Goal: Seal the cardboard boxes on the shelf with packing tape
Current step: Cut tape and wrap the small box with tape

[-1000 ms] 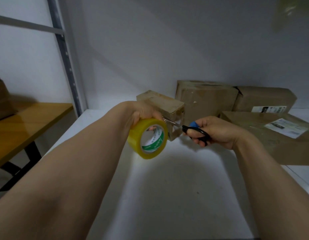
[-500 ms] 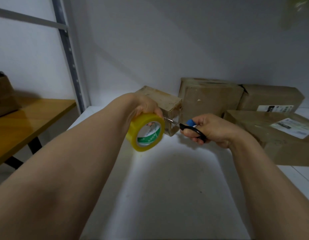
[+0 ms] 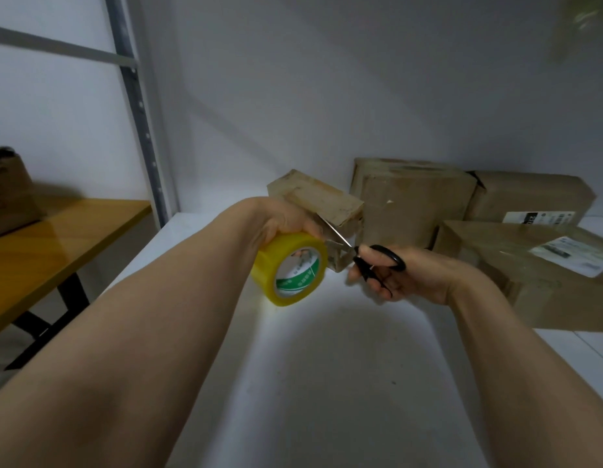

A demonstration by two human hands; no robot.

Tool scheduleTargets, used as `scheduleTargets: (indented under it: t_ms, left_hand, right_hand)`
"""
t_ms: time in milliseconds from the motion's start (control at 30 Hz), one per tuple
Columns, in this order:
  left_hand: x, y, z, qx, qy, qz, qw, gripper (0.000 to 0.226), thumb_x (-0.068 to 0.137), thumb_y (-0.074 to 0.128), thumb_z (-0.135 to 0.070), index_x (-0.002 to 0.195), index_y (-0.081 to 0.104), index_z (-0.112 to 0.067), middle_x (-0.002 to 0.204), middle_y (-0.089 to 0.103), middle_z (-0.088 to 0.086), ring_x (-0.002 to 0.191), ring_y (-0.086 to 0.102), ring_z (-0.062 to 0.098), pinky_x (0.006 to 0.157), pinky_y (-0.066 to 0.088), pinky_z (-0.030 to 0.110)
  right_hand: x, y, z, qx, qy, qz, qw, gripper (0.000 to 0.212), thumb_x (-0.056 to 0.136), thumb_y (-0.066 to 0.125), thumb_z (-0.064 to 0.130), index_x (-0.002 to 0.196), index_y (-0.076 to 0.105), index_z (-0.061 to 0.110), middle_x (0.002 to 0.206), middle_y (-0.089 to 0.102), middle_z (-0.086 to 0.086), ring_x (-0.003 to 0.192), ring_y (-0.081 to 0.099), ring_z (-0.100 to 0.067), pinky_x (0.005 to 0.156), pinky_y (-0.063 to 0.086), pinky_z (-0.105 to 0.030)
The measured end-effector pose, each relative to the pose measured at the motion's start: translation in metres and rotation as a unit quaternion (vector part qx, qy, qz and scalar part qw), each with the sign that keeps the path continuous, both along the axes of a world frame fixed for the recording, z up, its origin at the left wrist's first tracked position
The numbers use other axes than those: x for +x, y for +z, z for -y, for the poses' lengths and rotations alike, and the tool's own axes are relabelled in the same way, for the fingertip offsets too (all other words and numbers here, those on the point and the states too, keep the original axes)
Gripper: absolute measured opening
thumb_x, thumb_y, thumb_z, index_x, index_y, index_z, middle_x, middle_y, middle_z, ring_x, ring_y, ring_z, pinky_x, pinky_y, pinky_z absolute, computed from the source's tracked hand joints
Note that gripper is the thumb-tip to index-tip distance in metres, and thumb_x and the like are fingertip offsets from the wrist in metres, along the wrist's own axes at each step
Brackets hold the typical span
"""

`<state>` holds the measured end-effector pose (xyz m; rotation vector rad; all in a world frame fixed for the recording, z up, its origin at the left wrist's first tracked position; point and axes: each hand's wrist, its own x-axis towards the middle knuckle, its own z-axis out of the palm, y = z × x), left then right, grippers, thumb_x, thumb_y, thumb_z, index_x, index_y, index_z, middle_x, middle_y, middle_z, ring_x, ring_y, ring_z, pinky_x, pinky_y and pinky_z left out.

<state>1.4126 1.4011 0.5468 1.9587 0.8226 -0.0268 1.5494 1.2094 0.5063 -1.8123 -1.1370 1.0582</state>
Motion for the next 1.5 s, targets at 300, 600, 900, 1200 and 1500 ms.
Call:
scheduleTargets:
  t_ms: [300, 600, 900, 1200, 1500]
  left_hand:
    - [0.002, 0.001, -0.005, 0.000, -0.026, -0.040, 0.999, 0.040, 0.084, 0.077, -0.028, 0.121, 0.068, -0.016, 0.117, 0.070, 0.014, 0.110, 0.065, 0.035, 0.098, 0.054, 0.048]
    - [0.000, 0.012, -0.002, 0.076, -0.033, -0.101, 0.991, 0.027, 0.088, 0.075, -0.028, 0.110, 0.069, -0.015, 0.120, 0.067, 0.015, 0.113, 0.063, 0.038, 0.102, 0.051, 0.050]
    - [0.002, 0.016, 0.010, 0.228, -0.047, -0.190, 0.954, 0.042, 0.089, 0.071, -0.030, 0.122, 0.064, -0.005, 0.119, 0.064, 0.020, 0.107, 0.063, 0.040, 0.099, 0.053, 0.050]
    - [0.001, 0.007, -0.001, 0.032, -0.036, -0.072, 0.996, 0.043, 0.084, 0.077, -0.031, 0.121, 0.065, -0.013, 0.113, 0.068, 0.017, 0.105, 0.065, 0.033, 0.098, 0.053, 0.044]
    - [-0.005, 0.010, 0.002, 0.001, -0.022, -0.098, 0.995, 0.033, 0.086, 0.076, -0.032, 0.109, 0.068, -0.011, 0.103, 0.071, 0.015, 0.096, 0.067, 0.030, 0.081, 0.057, 0.039]
  right_hand:
    - [-0.010, 0.008, -0.007, 0.049, -0.044, 0.065, 0.996, 0.060, 0.057, 0.075, 0.058, 0.089, 0.074, 0.007, 0.060, 0.059, -0.001, 0.050, 0.052, -0.010, 0.053, 0.044, -0.023]
    - [-0.004, 0.008, -0.006, 0.029, -0.032, 0.101, 0.994, 0.038, 0.064, 0.081, 0.040, 0.087, 0.074, 0.011, 0.055, 0.058, 0.001, 0.047, 0.052, -0.008, 0.051, 0.046, -0.023]
    - [-0.004, 0.004, -0.012, 0.024, -0.031, 0.131, 0.991, 0.052, 0.062, 0.082, 0.042, 0.094, 0.074, 0.002, 0.055, 0.058, 0.000, 0.045, 0.052, -0.008, 0.047, 0.044, -0.020]
    - [-0.006, 0.010, -0.001, 0.074, -0.062, 0.071, 0.993, 0.059, 0.062, 0.072, 0.061, 0.088, 0.075, 0.008, 0.060, 0.060, -0.004, 0.050, 0.054, -0.013, 0.051, 0.047, -0.023]
    - [-0.003, 0.005, 0.001, 0.006, -0.023, 0.072, 0.997, 0.068, 0.072, 0.071, 0.069, 0.104, 0.073, 0.010, 0.073, 0.068, -0.006, 0.066, 0.064, -0.018, 0.067, 0.052, -0.032]
